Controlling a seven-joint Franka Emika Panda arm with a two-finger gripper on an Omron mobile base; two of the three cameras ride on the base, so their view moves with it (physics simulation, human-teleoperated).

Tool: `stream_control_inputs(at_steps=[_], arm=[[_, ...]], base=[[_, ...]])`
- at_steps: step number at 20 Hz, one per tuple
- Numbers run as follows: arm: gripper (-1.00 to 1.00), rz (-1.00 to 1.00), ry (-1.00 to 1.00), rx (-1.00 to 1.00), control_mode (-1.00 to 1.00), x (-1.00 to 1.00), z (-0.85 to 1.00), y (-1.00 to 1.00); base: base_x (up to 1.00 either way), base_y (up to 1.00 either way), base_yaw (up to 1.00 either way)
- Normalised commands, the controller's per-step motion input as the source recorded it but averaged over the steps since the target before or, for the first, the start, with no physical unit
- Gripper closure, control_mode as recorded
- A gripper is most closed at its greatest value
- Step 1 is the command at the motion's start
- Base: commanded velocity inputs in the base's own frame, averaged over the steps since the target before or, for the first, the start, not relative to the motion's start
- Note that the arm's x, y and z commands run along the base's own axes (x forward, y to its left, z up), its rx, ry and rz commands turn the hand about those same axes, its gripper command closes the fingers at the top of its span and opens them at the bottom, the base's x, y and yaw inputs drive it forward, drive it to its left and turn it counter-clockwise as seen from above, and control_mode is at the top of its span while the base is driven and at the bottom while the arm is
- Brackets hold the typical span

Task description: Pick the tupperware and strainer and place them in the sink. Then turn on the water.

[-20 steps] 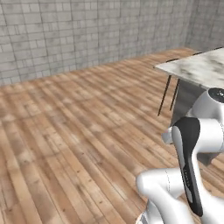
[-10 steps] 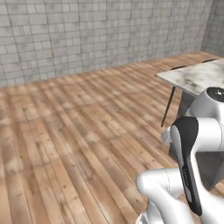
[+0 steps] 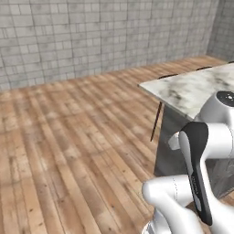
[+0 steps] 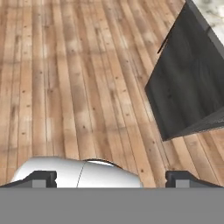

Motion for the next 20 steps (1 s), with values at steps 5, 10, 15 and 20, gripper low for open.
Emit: stream_control_inputs(at_steps=[5, 10, 15, 20], arm=[[-1.0, 0.0, 0.0, 0.0, 1.0, 0.0, 0.0, 0.0], [-1.0, 0.0, 0.0, 0.0, 1.0, 0.0, 0.0, 0.0], [-1.0, 0.0, 0.0, 0.0, 1.0, 0.0, 0.0, 0.0], [-1.0, 0.0, 0.0, 0.0, 1.0, 0.0, 0.0, 0.0]], base=[[0.59, -0.99, 0.13], [0.42, -0.91, 0.15], [0.26, -0.92, 0.14], [0.18, -0.99, 0.1]])
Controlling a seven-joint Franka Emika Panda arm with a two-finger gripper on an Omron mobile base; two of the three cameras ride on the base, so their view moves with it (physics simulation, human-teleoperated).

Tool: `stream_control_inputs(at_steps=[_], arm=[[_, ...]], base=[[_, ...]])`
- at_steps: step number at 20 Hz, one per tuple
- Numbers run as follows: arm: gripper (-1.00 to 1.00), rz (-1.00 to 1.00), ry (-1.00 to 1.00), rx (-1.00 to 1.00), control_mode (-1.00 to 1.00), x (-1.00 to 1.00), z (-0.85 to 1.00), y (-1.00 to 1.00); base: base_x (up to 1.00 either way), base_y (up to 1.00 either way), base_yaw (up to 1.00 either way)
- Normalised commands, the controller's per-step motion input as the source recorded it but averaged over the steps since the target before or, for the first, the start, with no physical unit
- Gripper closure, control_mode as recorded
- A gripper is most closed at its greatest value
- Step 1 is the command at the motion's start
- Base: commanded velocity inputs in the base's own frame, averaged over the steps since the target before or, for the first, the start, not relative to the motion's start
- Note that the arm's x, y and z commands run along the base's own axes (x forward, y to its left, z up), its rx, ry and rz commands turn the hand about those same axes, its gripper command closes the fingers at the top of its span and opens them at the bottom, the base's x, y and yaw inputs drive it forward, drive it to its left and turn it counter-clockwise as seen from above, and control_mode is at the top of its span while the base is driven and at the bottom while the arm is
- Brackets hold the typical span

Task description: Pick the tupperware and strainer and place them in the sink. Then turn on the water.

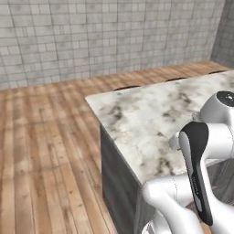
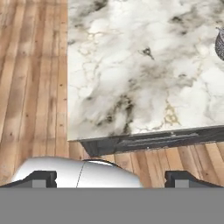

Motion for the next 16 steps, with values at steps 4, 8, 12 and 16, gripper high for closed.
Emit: stream_control_inputs(at_steps=[4, 8, 12, 16], arm=[[-1.0, 0.0, 0.0, 0.0, 1.0, 0.0, 0.0, 0.0], [-1.0, 0.0, 0.0, 0.0, 1.0, 0.0, 0.0, 0.0], [-1.0, 0.0, 0.0, 0.0, 1.0, 0.0, 0.0, 0.0], [-1.0, 0.0, 0.0, 0.0, 1.0, 0.0, 0.0, 0.0]], base=[[0.26, -0.99, 0.11], [0.34, -0.97, 0.13], [0.42, -0.95, 0.13], [0.11, -0.99, 0.1]])
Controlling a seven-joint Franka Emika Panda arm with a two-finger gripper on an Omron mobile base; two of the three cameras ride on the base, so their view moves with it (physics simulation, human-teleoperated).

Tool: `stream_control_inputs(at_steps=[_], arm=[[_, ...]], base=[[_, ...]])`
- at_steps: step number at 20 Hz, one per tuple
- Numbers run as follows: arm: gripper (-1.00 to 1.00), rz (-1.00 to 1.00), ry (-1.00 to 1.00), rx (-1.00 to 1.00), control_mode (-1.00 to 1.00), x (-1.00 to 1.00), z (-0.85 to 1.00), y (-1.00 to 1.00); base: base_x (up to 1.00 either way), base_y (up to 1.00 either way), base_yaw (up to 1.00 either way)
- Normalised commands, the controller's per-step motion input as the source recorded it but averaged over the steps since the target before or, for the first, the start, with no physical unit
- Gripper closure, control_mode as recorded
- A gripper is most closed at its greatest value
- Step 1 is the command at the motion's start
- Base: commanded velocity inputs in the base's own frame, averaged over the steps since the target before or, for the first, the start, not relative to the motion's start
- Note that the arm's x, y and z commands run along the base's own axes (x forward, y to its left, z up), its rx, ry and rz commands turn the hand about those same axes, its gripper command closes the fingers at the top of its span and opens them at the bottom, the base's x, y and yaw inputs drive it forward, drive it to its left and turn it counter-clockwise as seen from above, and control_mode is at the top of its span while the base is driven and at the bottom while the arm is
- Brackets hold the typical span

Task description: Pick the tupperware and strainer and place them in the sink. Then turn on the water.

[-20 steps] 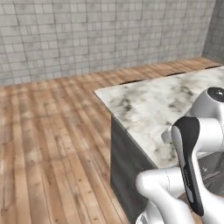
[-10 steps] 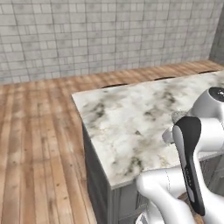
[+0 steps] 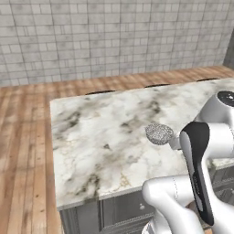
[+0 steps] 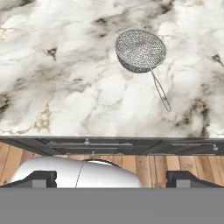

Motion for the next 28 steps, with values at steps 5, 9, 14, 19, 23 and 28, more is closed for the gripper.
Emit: stream_control_inputs(at_steps=[5, 9, 14, 19, 23, 28], arm=[[-1.0, 0.0, 0.0, 0.0, 1.0, 0.0, 0.0, 0.0], [-1.0, 0.0, 0.0, 0.0, 1.0, 0.0, 0.0, 0.0], [-1.0, 0.0, 0.0, 0.0, 1.0, 0.0, 0.0, 0.0], [-1.0, 0.0, 0.0, 0.0, -1.0, 0.0, 0.0, 0.0], [-1.0, 0.0, 0.07, 0.0, -1.0, 0.37, -0.02, 0.02], [-1.0, 0.0, 0.12, 0.0, -1.0, 0.32, -0.05, 0.0]], base=[[0.0, -0.44, 0.03], [0.0, 0.0, 0.0], [0.0, 0.0, 0.0], [0.0, 0.0, 0.0], [0.0, 0.0, 0.0], [0.0, 0.0, 0.0]])
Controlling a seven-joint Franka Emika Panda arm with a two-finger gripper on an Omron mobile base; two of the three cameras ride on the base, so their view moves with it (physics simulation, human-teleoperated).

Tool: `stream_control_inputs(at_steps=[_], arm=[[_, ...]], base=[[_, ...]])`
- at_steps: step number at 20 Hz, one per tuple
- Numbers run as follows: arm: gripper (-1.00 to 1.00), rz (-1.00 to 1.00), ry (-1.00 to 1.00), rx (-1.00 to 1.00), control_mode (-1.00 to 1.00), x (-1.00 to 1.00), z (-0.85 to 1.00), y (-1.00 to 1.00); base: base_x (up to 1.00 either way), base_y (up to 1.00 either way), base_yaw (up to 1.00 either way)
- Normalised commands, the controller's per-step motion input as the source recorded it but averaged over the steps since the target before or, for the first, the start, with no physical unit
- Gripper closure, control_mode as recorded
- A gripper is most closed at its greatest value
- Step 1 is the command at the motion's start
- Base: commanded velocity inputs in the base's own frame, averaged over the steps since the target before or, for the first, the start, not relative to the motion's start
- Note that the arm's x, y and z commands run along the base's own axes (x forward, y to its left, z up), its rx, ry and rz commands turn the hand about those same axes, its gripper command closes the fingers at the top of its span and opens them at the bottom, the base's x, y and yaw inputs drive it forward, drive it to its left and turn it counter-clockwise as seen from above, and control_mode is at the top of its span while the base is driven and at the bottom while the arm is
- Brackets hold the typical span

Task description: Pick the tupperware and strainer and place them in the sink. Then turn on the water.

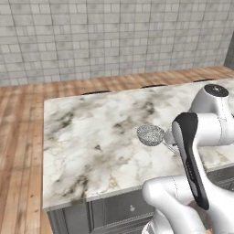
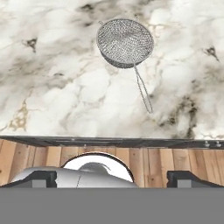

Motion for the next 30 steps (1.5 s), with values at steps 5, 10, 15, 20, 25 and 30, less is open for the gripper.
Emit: stream_control_inputs(at_steps=[5, 10, 15, 20, 25, 30], arm=[[-1.0, 0.01, -0.04, -0.01, -1.0, 0.33, -0.52, -0.12], [-1.0, 0.05, -0.06, 0.0, -1.0, 0.14, -0.63, -0.02], [-1.0, 0.06, 0.0, 0.0, -1.0, 0.11, -0.51, -0.08], [-1.0, 0.01, 0.06, 0.0, -1.0, 0.05, 0.11, -0.22], [-1.0, 0.0, 0.03, 0.02, -1.0, 0.27, 0.18, -0.26], [-1.0, 0.0, 0.06, 0.01, -1.0, 0.54, -0.22, -0.27]], base=[[0.0, 0.0, 0.0], [0.0, 0.0, 0.0], [0.0, 0.0, 0.0], [0.0, 0.0, 0.0], [0.0, 0.0, 0.0], [0.0, 0.0, 0.0]])
